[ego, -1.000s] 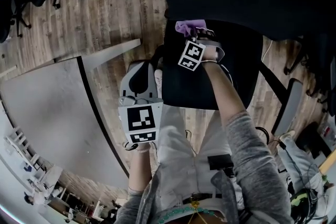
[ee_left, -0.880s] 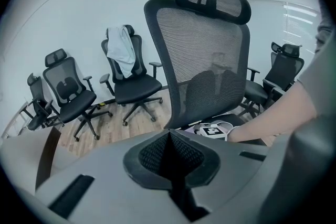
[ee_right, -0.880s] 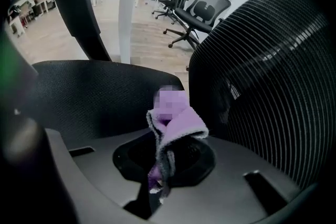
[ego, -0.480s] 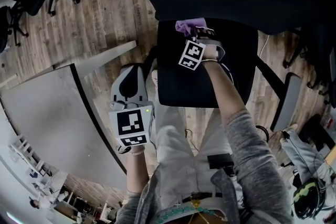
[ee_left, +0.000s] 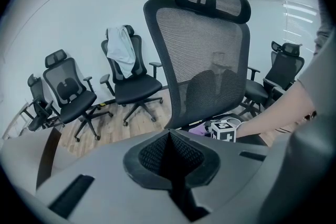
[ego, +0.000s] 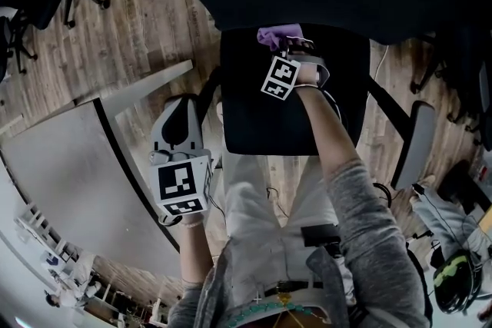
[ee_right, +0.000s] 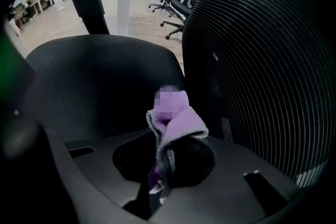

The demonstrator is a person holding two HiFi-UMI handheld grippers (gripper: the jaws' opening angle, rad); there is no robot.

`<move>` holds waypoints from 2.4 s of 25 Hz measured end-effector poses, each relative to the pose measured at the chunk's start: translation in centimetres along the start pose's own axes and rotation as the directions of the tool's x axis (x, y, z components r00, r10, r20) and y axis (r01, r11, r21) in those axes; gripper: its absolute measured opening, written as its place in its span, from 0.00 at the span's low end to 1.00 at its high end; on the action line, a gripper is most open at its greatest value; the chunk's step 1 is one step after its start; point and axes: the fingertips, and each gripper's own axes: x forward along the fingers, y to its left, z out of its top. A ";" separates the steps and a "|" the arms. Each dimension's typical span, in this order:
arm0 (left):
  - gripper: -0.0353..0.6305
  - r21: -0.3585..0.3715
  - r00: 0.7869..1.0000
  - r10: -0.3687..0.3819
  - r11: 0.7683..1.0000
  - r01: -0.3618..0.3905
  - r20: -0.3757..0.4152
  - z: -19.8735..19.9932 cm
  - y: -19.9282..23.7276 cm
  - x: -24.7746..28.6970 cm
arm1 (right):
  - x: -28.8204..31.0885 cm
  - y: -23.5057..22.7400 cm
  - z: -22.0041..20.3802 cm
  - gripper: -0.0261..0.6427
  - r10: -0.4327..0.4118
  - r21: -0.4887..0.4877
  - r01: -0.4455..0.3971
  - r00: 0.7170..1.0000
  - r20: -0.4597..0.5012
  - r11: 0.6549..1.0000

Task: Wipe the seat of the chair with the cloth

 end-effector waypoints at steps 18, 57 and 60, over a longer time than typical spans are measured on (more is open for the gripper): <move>0.07 0.028 1.000 0.030 0.999 -0.030 0.007 -0.1 -0.1 -0.1 | -0.6 -1.0 -7.0 0.11 0.000 0.023 0.002 0.995 -0.095 1.000; 0.07 0.058 0.998 0.064 0.996 -0.065 0.024 0.1 -0.1 -0.3 | -3.3 -4.2 -19.9 0.11 -0.022 0.179 0.052 0.986 -0.165 0.982; 0.07 0.058 0.998 0.064 0.996 -0.066 0.027 0.1 -0.1 -0.2 | -3.6 -4.4 -21.2 0.11 -0.025 0.226 0.060 0.988 -0.155 0.972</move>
